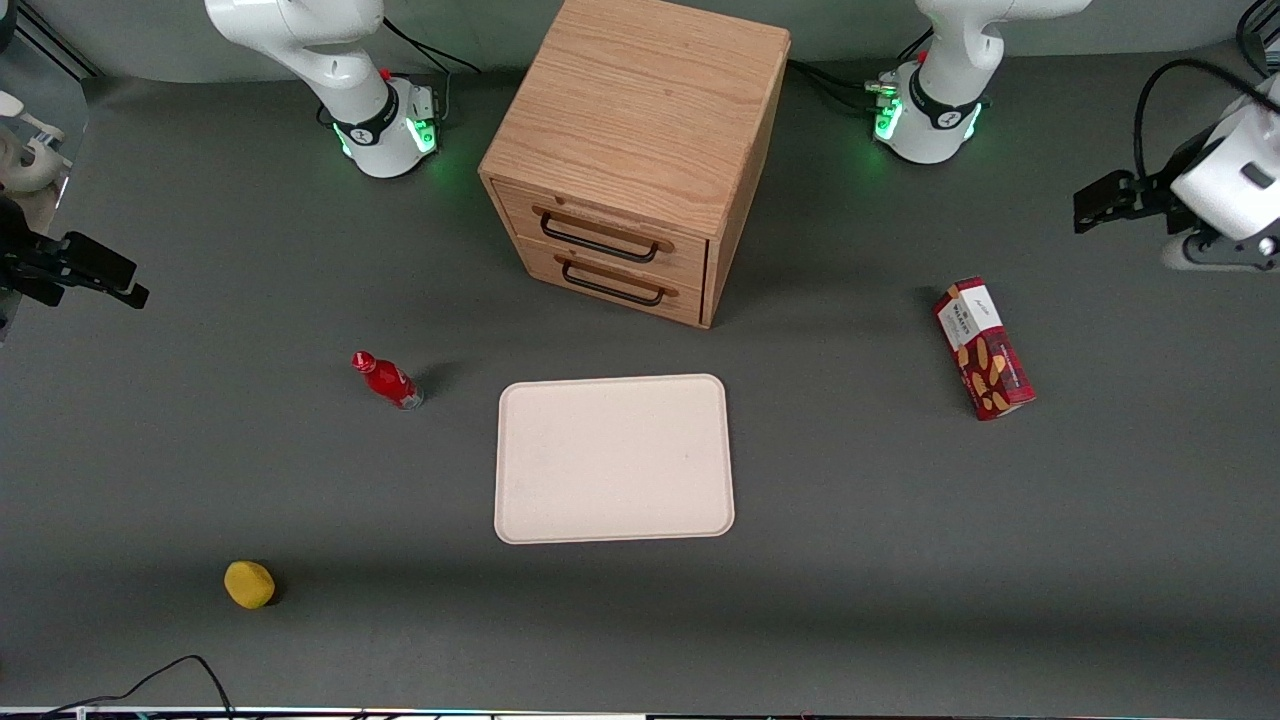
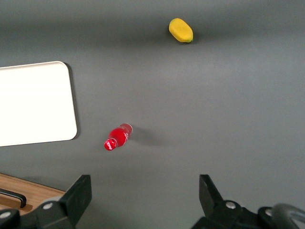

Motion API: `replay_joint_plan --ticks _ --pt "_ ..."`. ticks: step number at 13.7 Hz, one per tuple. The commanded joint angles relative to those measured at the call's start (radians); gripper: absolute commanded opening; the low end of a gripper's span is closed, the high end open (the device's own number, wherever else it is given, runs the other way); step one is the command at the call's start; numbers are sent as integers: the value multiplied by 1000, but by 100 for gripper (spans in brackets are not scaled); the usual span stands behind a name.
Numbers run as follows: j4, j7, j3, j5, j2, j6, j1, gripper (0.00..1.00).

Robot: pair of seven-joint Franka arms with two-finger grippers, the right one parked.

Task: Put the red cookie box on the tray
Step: 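Move the left gripper down over the red plaid cookie box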

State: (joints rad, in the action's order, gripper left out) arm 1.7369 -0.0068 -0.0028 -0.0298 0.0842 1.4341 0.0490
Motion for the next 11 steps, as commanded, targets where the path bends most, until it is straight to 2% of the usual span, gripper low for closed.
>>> replay_joint_plan --ticks 1,7,10,11 --pt "239 -33 12 4 69 182 2 100" --pt "541 -102 43 5 46 599 2 100" --pt "559 -111 46 10 -53 724 -1 100" --pt "578 -123 46 31 -78 767 -1 100"
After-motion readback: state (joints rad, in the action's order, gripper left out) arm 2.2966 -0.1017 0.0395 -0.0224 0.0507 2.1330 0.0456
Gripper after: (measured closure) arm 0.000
